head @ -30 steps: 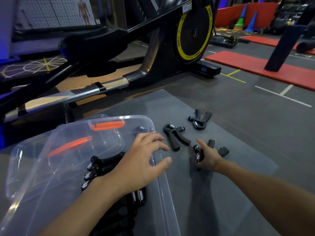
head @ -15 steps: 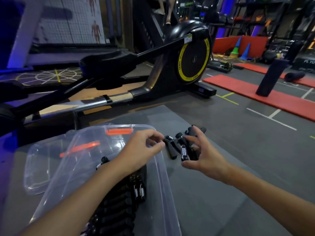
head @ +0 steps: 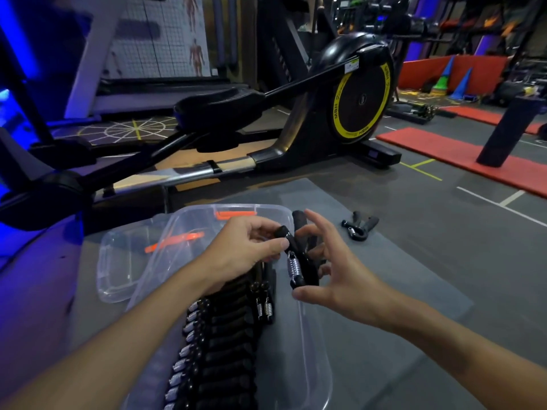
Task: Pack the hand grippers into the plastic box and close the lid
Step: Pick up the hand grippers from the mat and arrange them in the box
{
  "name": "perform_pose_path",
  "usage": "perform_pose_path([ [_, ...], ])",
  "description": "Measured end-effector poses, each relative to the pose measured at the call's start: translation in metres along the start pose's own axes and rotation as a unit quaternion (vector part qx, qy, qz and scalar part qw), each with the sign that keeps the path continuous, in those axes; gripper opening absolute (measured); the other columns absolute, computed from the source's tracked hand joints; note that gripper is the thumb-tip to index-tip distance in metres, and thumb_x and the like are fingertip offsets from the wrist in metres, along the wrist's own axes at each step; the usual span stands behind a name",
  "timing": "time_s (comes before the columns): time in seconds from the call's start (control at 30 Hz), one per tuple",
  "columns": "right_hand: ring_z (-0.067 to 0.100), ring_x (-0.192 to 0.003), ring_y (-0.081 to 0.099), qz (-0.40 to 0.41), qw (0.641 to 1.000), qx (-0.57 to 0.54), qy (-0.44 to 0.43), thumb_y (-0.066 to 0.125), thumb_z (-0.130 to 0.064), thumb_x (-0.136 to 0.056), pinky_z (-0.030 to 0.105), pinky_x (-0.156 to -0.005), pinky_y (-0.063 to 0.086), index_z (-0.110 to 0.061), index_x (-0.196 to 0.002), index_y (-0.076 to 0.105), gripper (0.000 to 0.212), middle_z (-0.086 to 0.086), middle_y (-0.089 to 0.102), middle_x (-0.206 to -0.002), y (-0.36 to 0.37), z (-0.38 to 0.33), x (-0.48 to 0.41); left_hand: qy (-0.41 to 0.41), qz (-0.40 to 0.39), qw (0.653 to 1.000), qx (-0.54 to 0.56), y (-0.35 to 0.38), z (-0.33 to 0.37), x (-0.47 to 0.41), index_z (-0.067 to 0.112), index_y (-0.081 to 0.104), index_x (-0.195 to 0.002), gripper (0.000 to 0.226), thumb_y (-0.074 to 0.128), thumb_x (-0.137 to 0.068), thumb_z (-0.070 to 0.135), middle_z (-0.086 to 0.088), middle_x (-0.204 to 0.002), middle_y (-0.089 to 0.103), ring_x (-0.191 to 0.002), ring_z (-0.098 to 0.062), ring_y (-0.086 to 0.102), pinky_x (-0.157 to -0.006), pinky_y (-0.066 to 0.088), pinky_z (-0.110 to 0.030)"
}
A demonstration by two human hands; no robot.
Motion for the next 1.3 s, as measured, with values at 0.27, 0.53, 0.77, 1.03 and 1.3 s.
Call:
perform_pose_path([
  [0.27,-0.004,-0.127,0.044,-0.019,0.999,0.005,0.032,0.068,-0.049,-0.08,0.029,-0.103,0.043,-0.046,-0.144,0.021,0.079,-0.025,0.039,-0.14,0.001,0.007,-0.012,0.002,-0.002,1.0,-0.008,-0.033,0.005,0.013,0.004,0.07,-0.094,0.015,0.075,-0.08,0.004,-0.011,-0.083,0.074,-0.074,-0.021,0.07,-0.075,0.059,-0.03],
  [0.53,-0.003,-0.142,0.017,-0.051,0.984,0.124,0.114,0.048,-0.042,-0.097,0.023,-0.119,0.014,-0.02,-0.154,0.015,0.07,-0.013,0.02,-0.158,0.022,0.059,-0.012,-0.016,-0.085,0.971,-0.221,-0.01,-0.052,0.035,0.016,0.07,-0.083,0.019,0.085,-0.071,0.015,0.011,-0.067,0.066,-0.062,0.0,0.059,-0.066,0.053,-0.023],
  [0.77,-0.001,-0.145,0.007,-0.066,0.978,0.175,0.096,0.05,-0.039,-0.097,0.017,-0.115,0.006,-0.022,-0.154,0.008,0.073,-0.009,0.011,-0.161,0.025,0.066,-0.013,-0.015,-0.176,0.945,-0.275,0.013,-0.083,0.05,0.019,0.067,-0.081,0.025,0.086,-0.067,0.026,0.006,-0.078,0.069,-0.069,-0.008,0.063,-0.07,0.056,-0.034],
  [1.03,-0.01,-0.138,0.006,-0.074,0.978,0.165,0.105,0.051,-0.04,-0.097,0.014,-0.111,0.007,-0.024,-0.155,0.007,0.074,-0.014,0.01,-0.16,0.025,0.067,-0.01,-0.014,-0.239,0.9,-0.363,0.028,-0.117,0.066,0.02,0.063,-0.083,0.027,0.082,-0.068,0.032,0.01,-0.086,0.067,-0.082,-0.007,0.06,-0.079,0.05,-0.031],
  [1.3,-0.012,-0.136,0.007,-0.074,0.978,0.167,0.096,0.052,-0.04,-0.096,0.012,-0.11,0.007,-0.025,-0.154,0.008,0.074,-0.013,0.011,-0.16,0.024,0.065,-0.011,-0.019,-0.232,0.868,-0.438,0.022,-0.131,0.065,0.026,0.06,-0.089,0.03,0.077,-0.071,0.044,0.016,-0.084,0.062,-0.072,-0.001,0.052,-0.078,0.031,-0.018],
])
Point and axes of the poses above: each hand's wrist, its own x-axis away from the middle knuckle, its own y-axis out of the palm, z = x × y, the point moved 6 cm from there along -x, towards the middle knuckle
